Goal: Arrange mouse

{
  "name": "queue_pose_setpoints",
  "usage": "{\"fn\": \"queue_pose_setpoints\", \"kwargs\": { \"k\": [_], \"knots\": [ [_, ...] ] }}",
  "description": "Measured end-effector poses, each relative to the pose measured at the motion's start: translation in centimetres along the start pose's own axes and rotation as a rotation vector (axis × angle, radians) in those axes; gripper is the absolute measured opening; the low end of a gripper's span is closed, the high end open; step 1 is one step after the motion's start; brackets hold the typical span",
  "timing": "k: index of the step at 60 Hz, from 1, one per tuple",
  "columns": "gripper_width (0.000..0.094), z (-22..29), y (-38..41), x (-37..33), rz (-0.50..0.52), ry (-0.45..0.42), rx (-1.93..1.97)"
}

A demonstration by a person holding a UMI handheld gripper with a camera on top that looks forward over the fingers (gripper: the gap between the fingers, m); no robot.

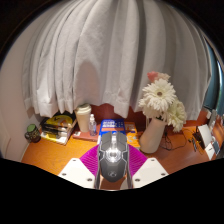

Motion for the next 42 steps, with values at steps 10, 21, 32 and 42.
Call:
{"fn": "queue_pose_setpoints", "kwargs": {
  "k": [10,21,32,42],
  "knots": [
    [0.0368,-1.9,-11.8,0.2,-0.055,0.036,0.024],
    [0.0368,-10.6,-18.9,3.0,-0.082,0.195,0.083],
    [0.0368,-18.0,-19.2,4.8,-0.049,0.319,0.107],
    [0.0415,-19.7,-18.8,5.1,-0.04,0.331,0.104]
  ]
}}
Point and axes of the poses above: the point between the fingertips, and its own axes, seen from behind it with the camera up: y to the left, z up, x forward, the way the camera looks, the point moved 1 cm from there along -x, backward, against the way the camera looks, and after that the axes turned 11 degrees about x, right-handed, at the moved point
